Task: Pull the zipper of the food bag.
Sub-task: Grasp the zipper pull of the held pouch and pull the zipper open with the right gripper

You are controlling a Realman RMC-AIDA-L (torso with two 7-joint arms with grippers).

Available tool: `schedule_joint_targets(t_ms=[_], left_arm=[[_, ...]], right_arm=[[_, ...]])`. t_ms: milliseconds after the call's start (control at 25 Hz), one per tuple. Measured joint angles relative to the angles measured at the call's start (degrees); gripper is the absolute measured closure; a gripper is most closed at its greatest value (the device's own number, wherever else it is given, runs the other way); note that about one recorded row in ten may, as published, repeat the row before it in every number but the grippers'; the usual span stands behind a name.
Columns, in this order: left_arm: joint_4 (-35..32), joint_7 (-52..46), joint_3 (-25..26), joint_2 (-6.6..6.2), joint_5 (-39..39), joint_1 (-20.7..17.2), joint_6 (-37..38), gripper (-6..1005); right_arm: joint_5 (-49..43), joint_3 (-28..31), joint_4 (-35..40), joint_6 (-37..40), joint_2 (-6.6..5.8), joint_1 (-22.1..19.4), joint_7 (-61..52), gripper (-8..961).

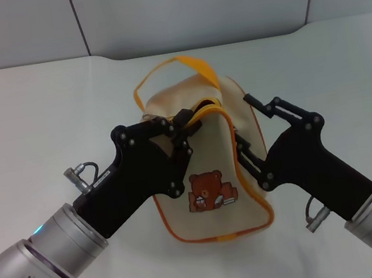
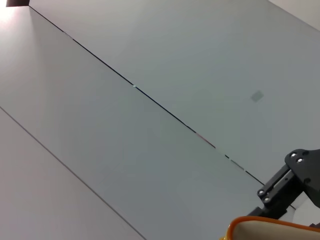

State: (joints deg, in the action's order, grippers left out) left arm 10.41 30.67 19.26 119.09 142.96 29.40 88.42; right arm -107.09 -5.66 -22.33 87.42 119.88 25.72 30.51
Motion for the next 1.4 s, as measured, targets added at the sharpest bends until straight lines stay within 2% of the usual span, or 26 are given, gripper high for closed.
schedule_joint_targets(t_ms=[80, 280, 480, 720, 800, 920, 1080, 1160, 1280, 1400], left_arm=[[0.0, 0.0, -0.01, 0.0, 0.03, -0.01, 0.0, 876], [-0.03, 0.0, -0.1, 0.0, 0.06, 0.01, 0.0, 872], [-0.04, 0.0, -0.1, 0.0, 0.05, 0.04, 0.0, 869], [-0.03, 0.0, -0.03, 0.0, 0.03, -0.06, 0.0, 864], [-0.03, -0.02, 0.07, 0.0, 0.03, -0.07, -0.01, 863], [-0.04, -0.09, 0.22, -0.06, 0.01, -0.08, -0.01, 861], [-0.23, -0.26, 0.26, -0.08, -0.02, 0.01, -0.2, 858], [-0.3, -0.3, 0.26, -0.09, -0.02, 0.04, -0.33, 856], [-0.16, -0.31, 0.24, 0.0, 0.06, 0.04, -0.51, 854], [-0.08, -0.39, 0.26, 0.0, -0.1, 0.04, -0.53, 852]], right_arm=[[0.0, -0.13, 0.0, -0.12, 0.0, 0.03, 0.01, 279], [0.0, -0.15, 0.0, -0.15, 0.0, -0.08, 0.08, 486], [-0.04, -0.23, 0.11, -0.3, 0.0, 0.01, 0.09, 732], [-0.05, -0.27, 0.26, -0.88, 0.0, 0.03, 0.1, 936], [-0.06, -0.35, 0.37, -1.64, 0.01, -0.94, 0.1, 955], [-0.06, -0.74, 0.69, -4.01, 0.01, -4.73, -0.24, 955], [-0.07, -1.71, 1.87, -5.93, 0.01, -12.92, -0.37, 955], [-0.07, -2.92, 2.67, -5.64, 0.01, -15.73, -0.38, 956], [0.02, -3.69, 3.27, -4.7, 0.01, -17.58, -0.46, 956], [0.14, -3.84, 3.52, -0.53, -0.04, -18.64, -1.24, 956]])
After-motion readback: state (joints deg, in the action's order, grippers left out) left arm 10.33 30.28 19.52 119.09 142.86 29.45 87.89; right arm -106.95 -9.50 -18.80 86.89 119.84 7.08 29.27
